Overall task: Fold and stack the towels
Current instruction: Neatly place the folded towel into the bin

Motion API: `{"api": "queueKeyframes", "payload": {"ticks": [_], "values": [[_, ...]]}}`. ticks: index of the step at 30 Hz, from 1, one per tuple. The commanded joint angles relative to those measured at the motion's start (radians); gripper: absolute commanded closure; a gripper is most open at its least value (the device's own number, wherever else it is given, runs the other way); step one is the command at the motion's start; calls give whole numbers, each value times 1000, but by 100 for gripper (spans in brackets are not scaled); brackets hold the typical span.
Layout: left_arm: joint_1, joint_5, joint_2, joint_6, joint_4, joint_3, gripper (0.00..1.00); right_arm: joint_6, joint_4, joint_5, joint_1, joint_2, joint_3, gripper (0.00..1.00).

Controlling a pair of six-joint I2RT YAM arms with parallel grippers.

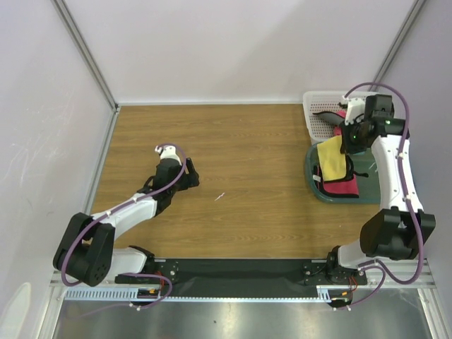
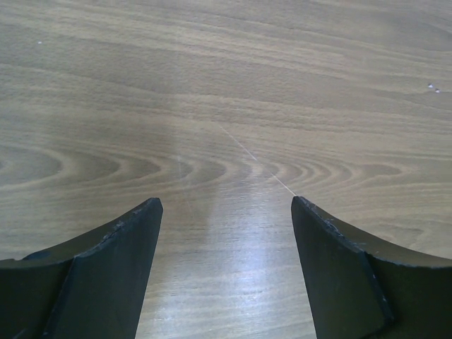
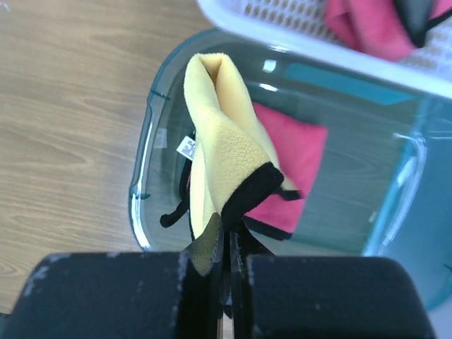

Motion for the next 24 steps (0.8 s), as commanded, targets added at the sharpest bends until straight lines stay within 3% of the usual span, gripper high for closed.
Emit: {"api": "queueKeyframes", "payload": {"ticks": [1,13,24], "values": [[9,27,7,-8,32,41,20,50,-80,33,-3,-76,110,100],[9,34,1,-14,35,28,19,78,-75,139,-3,-190,53,100],[9,25,15,-14,35,31,19,87,20,119,-6,-66,-24,100]]}}
